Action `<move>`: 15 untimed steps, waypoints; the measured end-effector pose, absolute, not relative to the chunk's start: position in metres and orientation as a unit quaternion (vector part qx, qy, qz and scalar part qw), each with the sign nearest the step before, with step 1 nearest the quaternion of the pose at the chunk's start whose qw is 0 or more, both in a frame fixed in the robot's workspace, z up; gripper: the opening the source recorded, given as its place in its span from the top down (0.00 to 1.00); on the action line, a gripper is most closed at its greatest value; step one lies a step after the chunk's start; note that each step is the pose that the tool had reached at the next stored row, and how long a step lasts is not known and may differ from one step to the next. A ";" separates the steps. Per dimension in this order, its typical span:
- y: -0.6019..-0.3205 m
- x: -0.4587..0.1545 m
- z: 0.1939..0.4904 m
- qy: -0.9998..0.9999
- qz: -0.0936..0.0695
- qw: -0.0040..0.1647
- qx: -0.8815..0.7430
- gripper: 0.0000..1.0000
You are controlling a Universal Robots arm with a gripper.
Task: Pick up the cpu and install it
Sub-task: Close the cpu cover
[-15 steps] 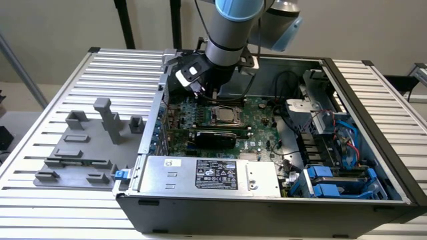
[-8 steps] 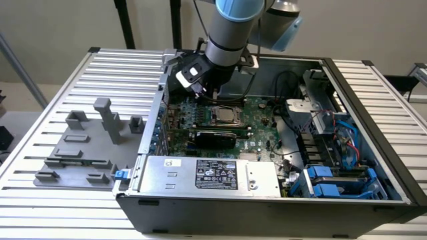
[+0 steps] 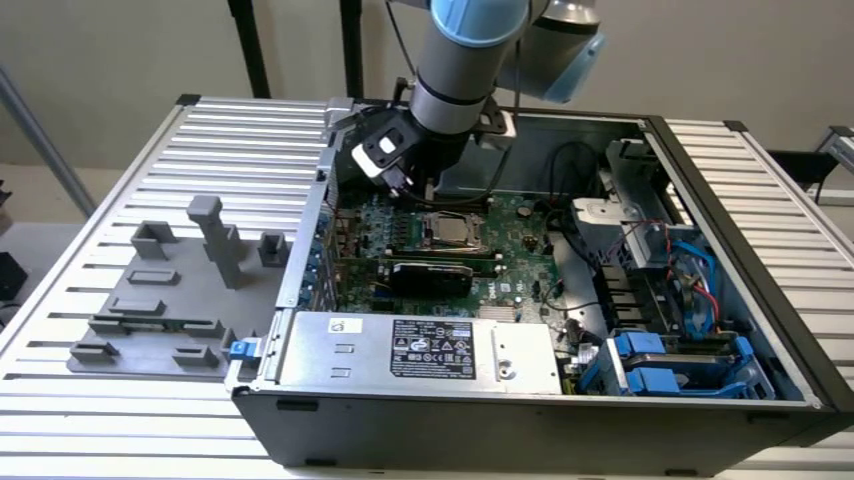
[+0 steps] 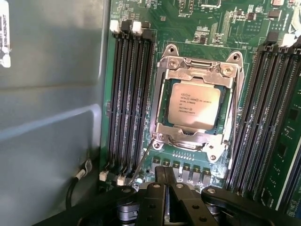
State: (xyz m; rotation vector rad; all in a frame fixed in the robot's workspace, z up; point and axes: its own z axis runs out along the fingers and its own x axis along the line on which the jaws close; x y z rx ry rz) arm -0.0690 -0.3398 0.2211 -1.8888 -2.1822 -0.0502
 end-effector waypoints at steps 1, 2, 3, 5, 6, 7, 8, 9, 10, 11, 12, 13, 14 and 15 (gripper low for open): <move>-0.340 -0.069 0.221 -0.754 -0.016 0.127 -0.644 0.89; -0.340 -0.069 0.221 -0.757 -0.015 0.127 -0.641 0.89; -0.340 -0.069 0.221 -0.757 -0.015 0.127 -0.641 0.89; -0.340 -0.069 0.220 -0.757 -0.018 0.130 -0.640 0.89; -0.340 -0.069 0.220 -0.757 -0.020 0.133 -0.639 0.89; -0.340 -0.069 0.220 -0.757 -0.023 0.135 -0.639 0.89; -0.340 -0.068 0.219 -0.757 -0.022 0.137 -0.639 0.89; -0.340 -0.067 0.219 -0.756 -0.021 0.139 -0.639 0.89; -0.340 -0.066 0.219 -0.756 -0.019 0.141 -0.639 0.89; -0.340 -0.065 0.219 -0.755 -0.018 0.142 -0.639 0.89; -0.340 -0.065 0.219 -0.754 -0.019 0.142 -0.641 0.89; -0.340 -0.065 0.219 -0.753 -0.019 0.142 -0.643 0.89; -0.340 -0.065 0.219 -0.750 -0.020 0.142 -0.646 0.89; -0.340 -0.065 0.219 -0.746 -0.021 0.142 -0.650 0.89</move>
